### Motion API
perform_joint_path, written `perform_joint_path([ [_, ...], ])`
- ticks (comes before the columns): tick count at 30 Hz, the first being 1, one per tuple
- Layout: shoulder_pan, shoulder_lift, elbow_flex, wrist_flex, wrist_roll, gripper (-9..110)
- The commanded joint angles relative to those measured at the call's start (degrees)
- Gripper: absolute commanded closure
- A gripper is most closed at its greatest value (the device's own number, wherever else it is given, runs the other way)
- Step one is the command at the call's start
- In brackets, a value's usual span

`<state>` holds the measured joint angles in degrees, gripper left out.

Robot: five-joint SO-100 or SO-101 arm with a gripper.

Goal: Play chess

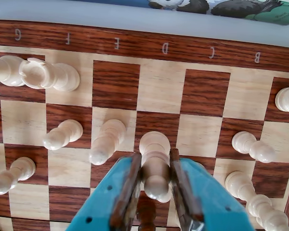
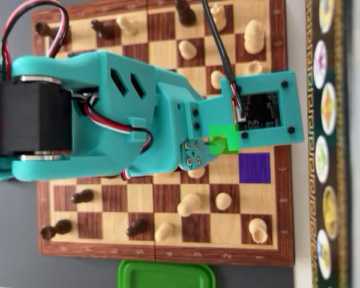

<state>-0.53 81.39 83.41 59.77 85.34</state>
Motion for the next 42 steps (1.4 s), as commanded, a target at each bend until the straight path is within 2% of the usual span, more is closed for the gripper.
perform_joint_path([
  [1, 0.1, 3.1, -0.1, -0.9, 0.4, 97],
  [42, 2.0, -3.9, -0.2, -3.8, -0.4, 97],
])
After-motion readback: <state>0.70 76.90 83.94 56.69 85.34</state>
